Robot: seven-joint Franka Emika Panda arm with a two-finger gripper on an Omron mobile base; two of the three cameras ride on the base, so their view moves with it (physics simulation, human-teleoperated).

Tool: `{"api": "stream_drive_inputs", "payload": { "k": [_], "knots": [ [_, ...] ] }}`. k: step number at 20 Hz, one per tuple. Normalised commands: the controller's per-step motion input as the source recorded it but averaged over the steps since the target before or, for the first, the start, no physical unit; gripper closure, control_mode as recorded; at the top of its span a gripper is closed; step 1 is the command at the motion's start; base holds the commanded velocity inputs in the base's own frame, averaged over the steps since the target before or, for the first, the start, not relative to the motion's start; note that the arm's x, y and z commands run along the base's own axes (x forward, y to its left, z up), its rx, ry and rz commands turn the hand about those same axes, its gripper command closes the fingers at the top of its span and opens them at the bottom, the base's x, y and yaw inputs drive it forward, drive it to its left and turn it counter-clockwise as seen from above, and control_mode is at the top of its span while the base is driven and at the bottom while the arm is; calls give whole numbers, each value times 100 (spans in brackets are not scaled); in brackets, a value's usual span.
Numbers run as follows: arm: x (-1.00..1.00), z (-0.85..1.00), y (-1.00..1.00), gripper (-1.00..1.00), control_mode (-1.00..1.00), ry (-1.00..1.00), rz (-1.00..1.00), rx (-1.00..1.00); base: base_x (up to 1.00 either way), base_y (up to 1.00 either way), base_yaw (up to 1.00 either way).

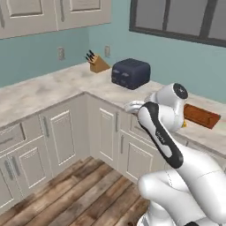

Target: Retrieve the reheated potato from the microwave, then place the potato, cheese, and condiment on the cutting board.

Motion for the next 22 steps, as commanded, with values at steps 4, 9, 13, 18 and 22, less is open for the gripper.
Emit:
{"api": "stream_drive_inputs", "payload": {
  "k": [4,9,13,18,22],
  "knots": [
    [0,0,0,100,100,0,0,0,12,0,-85],
    [0,0,0,100,100,0,0,0,14,0,-81],
    [0,0,0,100,100,0,0,0,33,3,-66],
    [0,0,0,100,100,0,0,0,58,13,-20],
    [0,0,0,100,100,0,0,0,35,35,0]
  ]
}}
